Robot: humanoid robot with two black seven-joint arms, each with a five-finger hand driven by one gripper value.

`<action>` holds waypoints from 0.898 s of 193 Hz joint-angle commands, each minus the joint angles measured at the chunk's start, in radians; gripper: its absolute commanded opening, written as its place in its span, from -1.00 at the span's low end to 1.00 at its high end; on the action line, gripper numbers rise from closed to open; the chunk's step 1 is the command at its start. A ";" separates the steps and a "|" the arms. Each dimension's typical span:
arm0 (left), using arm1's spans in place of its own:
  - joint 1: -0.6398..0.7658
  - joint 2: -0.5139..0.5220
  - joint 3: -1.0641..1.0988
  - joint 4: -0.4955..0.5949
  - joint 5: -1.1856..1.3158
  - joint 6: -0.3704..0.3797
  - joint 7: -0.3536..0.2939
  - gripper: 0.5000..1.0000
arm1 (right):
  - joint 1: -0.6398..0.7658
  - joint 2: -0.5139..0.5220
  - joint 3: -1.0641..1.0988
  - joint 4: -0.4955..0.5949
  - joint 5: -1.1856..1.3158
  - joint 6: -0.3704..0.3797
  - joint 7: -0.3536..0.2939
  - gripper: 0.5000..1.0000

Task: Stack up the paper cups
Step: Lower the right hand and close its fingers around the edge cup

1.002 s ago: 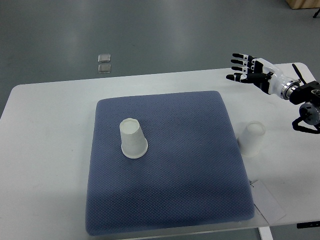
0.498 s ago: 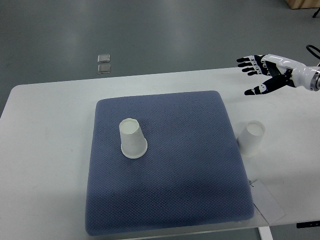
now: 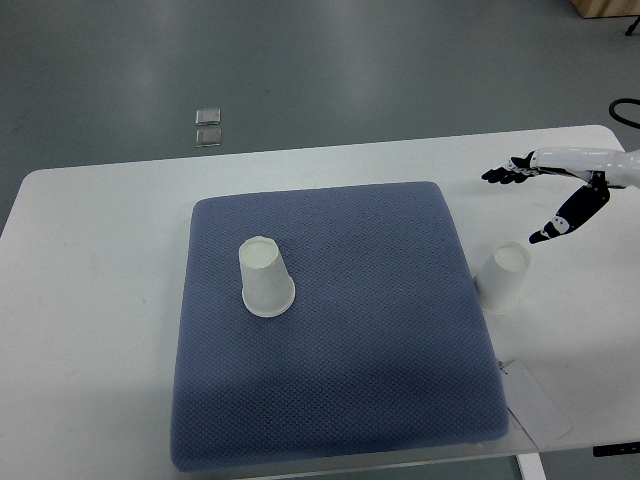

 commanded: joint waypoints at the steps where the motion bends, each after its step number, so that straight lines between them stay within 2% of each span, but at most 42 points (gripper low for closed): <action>1: 0.000 0.000 0.000 0.000 0.000 0.000 0.000 1.00 | -0.005 0.003 -0.002 0.009 -0.057 0.000 0.000 0.66; 74: -0.001 0.000 0.000 0.000 0.000 0.000 0.000 1.00 | -0.022 0.025 -0.060 0.009 -0.161 -0.017 0.000 0.64; 114: 0.000 0.000 0.000 0.000 0.000 0.000 0.000 1.00 | -0.022 0.048 -0.111 0.009 -0.180 -0.057 -0.001 0.62; 136: 0.000 0.000 -0.001 0.000 0.000 0.000 0.000 1.00 | -0.023 0.063 -0.126 0.008 -0.186 -0.073 -0.001 0.57; 173: 0.000 0.000 0.000 0.000 0.000 0.000 0.000 1.00 | -0.022 0.069 -0.138 -0.002 -0.197 -0.083 -0.003 0.33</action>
